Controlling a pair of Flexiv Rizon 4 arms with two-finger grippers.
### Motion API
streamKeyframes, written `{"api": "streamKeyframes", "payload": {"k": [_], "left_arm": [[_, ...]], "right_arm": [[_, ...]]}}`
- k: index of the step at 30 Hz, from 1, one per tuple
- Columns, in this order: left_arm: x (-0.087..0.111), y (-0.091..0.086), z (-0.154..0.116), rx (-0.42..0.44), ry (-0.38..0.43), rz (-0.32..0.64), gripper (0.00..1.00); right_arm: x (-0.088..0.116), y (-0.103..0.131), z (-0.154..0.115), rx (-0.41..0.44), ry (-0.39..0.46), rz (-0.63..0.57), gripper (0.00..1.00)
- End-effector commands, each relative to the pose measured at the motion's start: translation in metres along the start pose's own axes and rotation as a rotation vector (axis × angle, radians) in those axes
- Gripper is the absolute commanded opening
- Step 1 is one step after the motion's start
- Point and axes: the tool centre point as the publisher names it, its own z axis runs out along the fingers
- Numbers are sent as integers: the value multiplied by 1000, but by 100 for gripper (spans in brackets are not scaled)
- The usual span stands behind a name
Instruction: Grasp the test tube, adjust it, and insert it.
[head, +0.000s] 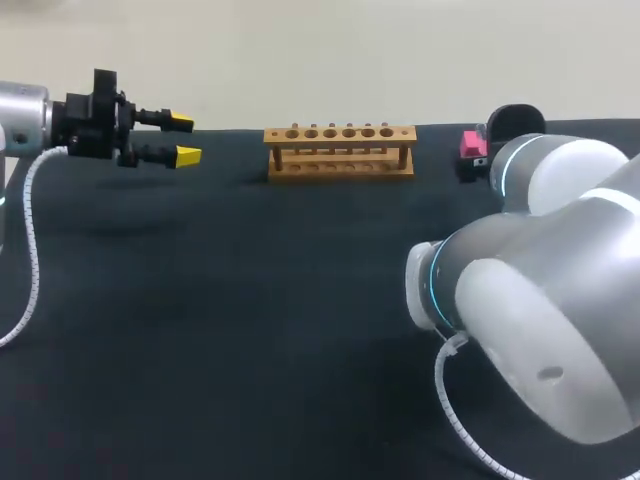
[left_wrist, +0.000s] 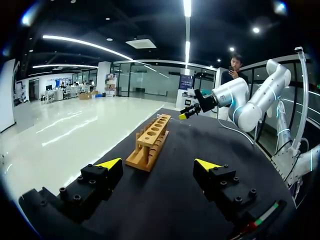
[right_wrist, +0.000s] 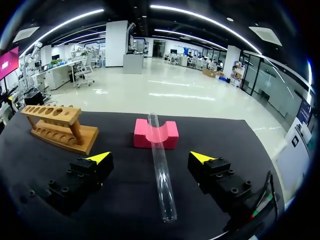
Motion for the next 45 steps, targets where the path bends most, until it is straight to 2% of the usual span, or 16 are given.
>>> {"api": "streamKeyframes", "payload": {"k": [1, 6, 13, 36, 43, 45], "left_arm": [[1, -2, -1, -5, -3, 3, 100], [1, -2, -1, -5, -3, 3, 100], [1, -2, -1, -5, -3, 3, 100], [1, -2, -1, -5, -3, 3, 100], [1, -2, -1, -5, -3, 3, 100], [1, -2, -1, -5, -3, 3, 100]], "right_arm": [[4, -11, 12, -105, -12, -8, 100], [6, -14, 23, -138, -13, -30, 100], [7, -16, 33, -200, 0, 14, 100], [21, -18, 56, -265, 23, 30, 100], [22, -15, 60, -279, 20, 29, 90], [22, -15, 60, -285, 19, 28, 91]]}}
